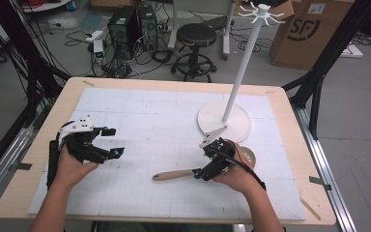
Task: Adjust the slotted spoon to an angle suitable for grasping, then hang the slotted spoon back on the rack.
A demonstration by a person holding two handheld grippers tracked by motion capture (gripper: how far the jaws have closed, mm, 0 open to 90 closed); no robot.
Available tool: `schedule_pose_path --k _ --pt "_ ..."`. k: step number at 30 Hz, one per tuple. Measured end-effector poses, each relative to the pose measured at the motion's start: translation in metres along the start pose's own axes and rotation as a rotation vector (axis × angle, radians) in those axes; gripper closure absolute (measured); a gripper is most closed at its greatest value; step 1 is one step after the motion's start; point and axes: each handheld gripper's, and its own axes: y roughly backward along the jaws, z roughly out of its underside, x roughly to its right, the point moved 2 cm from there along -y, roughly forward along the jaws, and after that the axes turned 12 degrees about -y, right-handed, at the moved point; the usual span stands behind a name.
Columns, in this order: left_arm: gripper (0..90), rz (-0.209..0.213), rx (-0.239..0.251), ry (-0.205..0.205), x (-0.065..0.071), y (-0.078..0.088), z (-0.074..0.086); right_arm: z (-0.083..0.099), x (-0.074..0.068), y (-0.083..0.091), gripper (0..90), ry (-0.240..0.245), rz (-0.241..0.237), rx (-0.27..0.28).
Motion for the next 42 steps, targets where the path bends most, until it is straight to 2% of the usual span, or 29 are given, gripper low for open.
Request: schedule_pose_path --k 5,13,21,23,24,29,32,37,42 --pt "14.7 0.004 0.001 0.001 0.0 0.0 0.001 0.002 -0.001 -0.002 6.8 0.015 0.009 -0.023" --pt "15.0 0.0 -0.001 0.001 -0.002 -0.001 0.002 0.001 0.0 -0.006 6.8 0.007 0.017 -0.034" --pt "15.1 -0.002 -0.004 0.002 -0.003 -0.002 0.002 0.001 -0.001 -0.013 7.4 0.028 -0.002 -0.065" --pt "15.6 -0.01 -0.003 -0.004 -0.002 -0.002 0.001 0.001 -0.001 -0.013 19.0 0.031 -0.023 -0.082" --pt "15.8 -0.011 0.0 -0.004 -0.002 -0.001 0.001 0.001 -0.002 -0.014 20.1 0.031 -0.04 -0.092" --pt "16.3 -0.018 0.005 0.002 -0.004 -0.001 0.001 -0.001 -0.002 -0.018 23.8 0.041 -0.034 -0.113" --pt "16.4 -0.02 0.001 -0.009 -0.002 0.001 -0.001 -0.002 -0.005 -0.02 25.1 0.046 -0.03 -0.116" --pt "16.9 -0.027 -0.01 -0.027 0.0 0.002 -0.002 -0.005 -0.009 -0.025 33.8 0.063 -0.061 -0.154" --pt "16.9 -0.025 -0.005 -0.026 0.001 0.002 -0.003 -0.006 -0.011 -0.032 40.4 0.068 -0.074 -0.195"
